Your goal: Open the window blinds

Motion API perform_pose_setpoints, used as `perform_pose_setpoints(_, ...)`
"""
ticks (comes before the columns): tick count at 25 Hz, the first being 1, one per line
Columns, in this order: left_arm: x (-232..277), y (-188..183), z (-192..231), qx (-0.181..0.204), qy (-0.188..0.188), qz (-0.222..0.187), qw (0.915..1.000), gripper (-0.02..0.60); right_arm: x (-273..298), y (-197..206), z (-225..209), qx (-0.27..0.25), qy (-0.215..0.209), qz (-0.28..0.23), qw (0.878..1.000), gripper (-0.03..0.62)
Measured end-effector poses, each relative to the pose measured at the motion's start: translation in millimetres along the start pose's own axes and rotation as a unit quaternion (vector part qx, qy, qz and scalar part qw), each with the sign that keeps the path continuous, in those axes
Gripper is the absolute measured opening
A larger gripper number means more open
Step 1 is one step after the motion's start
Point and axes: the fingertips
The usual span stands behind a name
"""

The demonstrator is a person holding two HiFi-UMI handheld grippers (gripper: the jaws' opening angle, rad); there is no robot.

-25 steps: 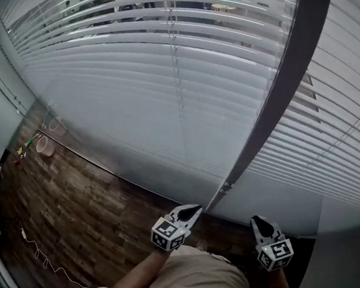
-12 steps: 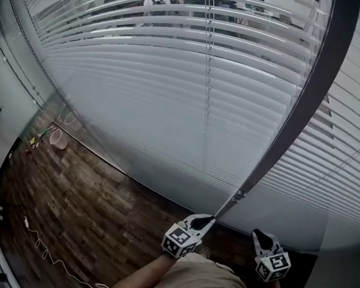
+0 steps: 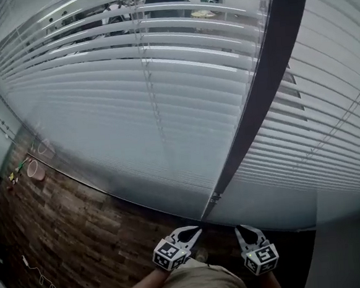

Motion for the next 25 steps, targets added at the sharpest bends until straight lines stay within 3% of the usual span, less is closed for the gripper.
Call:
perform_pose_setpoints(2,1,-15,1,-0.001,0.006,-0.005,1.0,0.011,2,-10,1,-0.016,0.004,0.015,1.0,0.028)
perform_pose_setpoints(7,-6,-98,-4,0.006,0.035,-0.019,0.9992,0.011,5,-103,10,-0.046,0.036,0.057,0.997,0.028)
perform_pose_setpoints(9,-7,-112,1,-0.001,0.041,-0.023,0.9989,0.011,9,-110,8,-0.06,0.042,0.089,0.993,0.028)
perform_pose_setpoints(11,1,-125,10,-0.017,0.038,-0.036,0.9985,0.011,15,-102,4,-0.075,0.023,0.115,0.99,0.028)
perform_pose_setpoints(14,12,-151,6,-0.022,0.053,-0.042,0.9975,0.011,23,-124,7,-0.1,0.009,0.136,0.986,0.028)
perform_pose_setpoints(20,16,-156,-4,0.007,0.081,-0.025,0.9964,0.011,46,-127,15,-0.082,0.009,0.153,0.985,0.028)
perform_pose_setpoints(25,11,-150,-2,-0.002,0.079,-0.018,0.9968,0.011,61,-139,31,-0.107,-0.015,0.14,0.984,0.028)
Point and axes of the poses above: the fingertips, and each gripper's own axes: x forward along the fingers, z to its left, y out of its underside, and after that the axes turned 14 degrees about -z, right-handed
